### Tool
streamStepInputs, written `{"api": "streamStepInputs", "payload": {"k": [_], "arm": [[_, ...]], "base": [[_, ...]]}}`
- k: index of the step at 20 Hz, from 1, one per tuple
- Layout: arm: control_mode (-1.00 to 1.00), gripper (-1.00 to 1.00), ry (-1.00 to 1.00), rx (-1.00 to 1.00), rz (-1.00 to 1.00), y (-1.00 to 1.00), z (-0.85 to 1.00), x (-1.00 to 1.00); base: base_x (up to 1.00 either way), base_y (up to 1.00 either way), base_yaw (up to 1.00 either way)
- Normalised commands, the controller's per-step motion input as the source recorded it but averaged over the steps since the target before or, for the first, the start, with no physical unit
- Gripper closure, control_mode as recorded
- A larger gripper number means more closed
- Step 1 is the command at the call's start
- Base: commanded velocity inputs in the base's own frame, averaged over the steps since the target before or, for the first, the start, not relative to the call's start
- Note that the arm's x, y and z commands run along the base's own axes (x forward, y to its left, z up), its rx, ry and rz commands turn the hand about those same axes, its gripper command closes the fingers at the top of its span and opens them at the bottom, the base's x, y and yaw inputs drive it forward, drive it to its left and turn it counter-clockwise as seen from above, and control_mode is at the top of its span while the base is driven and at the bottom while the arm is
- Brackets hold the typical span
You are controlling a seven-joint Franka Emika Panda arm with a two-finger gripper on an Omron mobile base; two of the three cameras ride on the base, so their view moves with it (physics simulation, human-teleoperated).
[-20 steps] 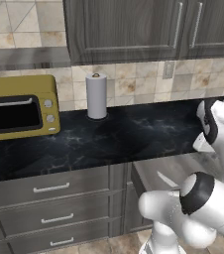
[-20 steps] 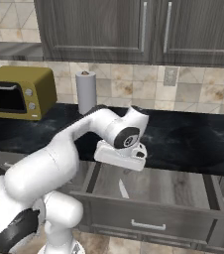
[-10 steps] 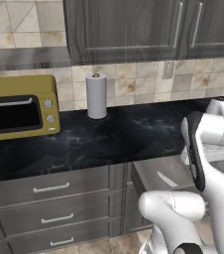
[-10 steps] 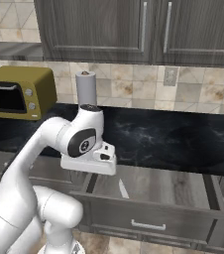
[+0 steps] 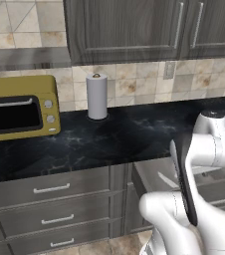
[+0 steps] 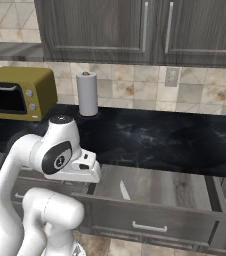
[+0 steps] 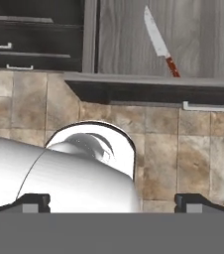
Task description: Pick up the metallic utensils from the counter and place them in the open drawer. Make sure not to pick up any wooden utensils.
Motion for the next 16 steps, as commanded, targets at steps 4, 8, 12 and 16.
{"api": "streamStepInputs", "payload": {"k": [4,8,12,16], "arm": [[-1.0,-1.0,0.0,0.0,0.0,0.0,0.0,0.0],[1.0,-1.0,0.0,0.0,0.0,0.0,0.0,0.0],[1.0,-1.0,0.0,0.0,0.0,0.0,0.0,0.0],[1.0,-1.0,0.0,0.0,0.0,0.0,0.0,0.0]], "base": [[0.0,0.0,0.0],[-0.07,0.0,0.0],[-0.75,-0.38,-0.07],[-0.73,-0.39,-0.2]]}}
